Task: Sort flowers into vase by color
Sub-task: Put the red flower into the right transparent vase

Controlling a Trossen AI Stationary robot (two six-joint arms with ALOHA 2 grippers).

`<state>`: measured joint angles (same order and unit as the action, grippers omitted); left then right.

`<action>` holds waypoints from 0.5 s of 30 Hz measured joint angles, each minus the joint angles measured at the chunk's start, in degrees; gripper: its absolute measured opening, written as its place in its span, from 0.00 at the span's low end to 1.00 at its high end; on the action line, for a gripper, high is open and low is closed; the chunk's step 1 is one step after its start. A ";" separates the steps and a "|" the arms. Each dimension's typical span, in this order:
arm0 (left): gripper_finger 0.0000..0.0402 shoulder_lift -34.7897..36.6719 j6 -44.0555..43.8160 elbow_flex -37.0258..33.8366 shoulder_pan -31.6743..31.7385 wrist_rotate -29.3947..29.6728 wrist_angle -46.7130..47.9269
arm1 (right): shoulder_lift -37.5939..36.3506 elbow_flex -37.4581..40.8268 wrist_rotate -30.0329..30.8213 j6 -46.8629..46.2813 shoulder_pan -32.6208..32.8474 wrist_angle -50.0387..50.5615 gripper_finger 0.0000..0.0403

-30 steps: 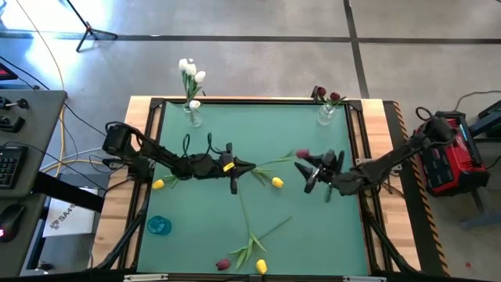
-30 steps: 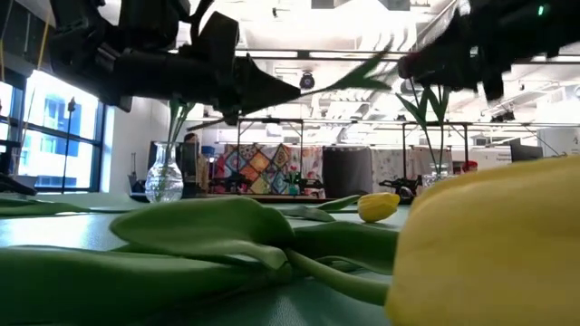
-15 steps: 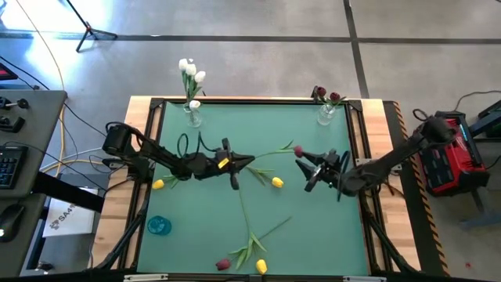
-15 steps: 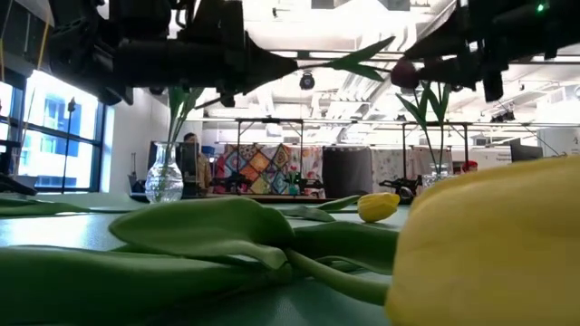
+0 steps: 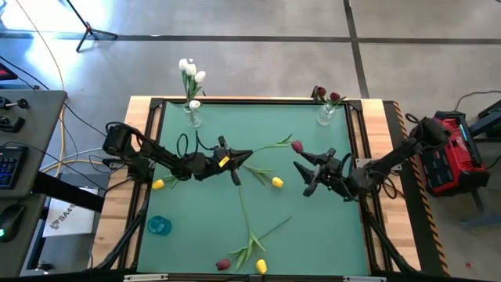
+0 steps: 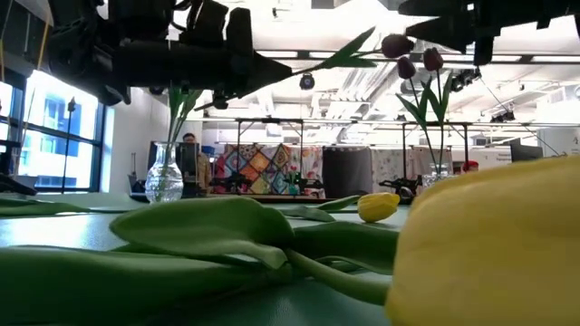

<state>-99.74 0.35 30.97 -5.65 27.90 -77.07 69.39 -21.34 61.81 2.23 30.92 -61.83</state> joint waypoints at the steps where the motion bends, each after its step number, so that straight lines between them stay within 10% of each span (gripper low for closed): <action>1: 0.00 0.00 -0.13 0.01 -0.04 0.98 -0.03 | 0.22 -0.01 -1.01 -1.84 -0.02 0.88 0.48; 7: 0.00 -0.02 -2.27 -0.03 0.02 12.30 3.83 | 4.58 -0.02 -9.86 -15.43 -0.92 4.66 0.48; 15: 0.00 -0.02 0.07 1.25 -1.05 3.93 3.45 | 14.93 -0.02 -8.65 -28.13 -7.37 -2.14 0.48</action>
<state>-99.77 0.42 32.22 -6.70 31.83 -73.63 84.33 -21.37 53.16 -25.89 23.55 -63.97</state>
